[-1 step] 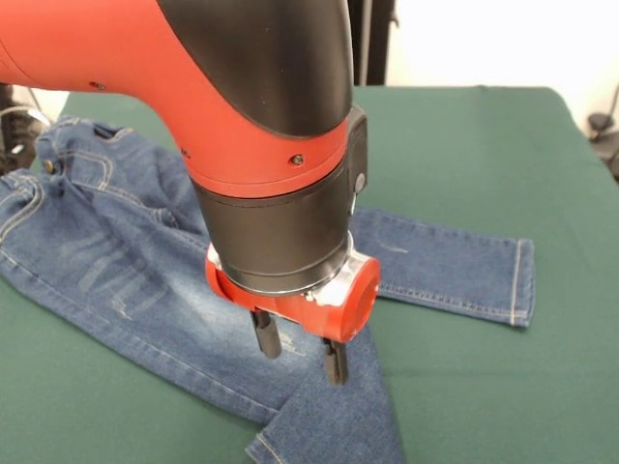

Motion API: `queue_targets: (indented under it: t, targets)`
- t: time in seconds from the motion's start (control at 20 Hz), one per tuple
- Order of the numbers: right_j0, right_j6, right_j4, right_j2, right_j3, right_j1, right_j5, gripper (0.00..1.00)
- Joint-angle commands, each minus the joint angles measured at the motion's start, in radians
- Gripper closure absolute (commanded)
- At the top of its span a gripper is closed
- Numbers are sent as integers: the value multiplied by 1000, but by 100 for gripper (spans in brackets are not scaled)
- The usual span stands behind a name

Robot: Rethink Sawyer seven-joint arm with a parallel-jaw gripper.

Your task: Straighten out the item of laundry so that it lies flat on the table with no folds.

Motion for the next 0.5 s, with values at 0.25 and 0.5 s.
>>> queue_targets:
  t: [0.25,0.5]
  targets:
    - [25,-66,9,97,139,62,-68,0]
    - [18,-79,11,106,129,77,-72,0]
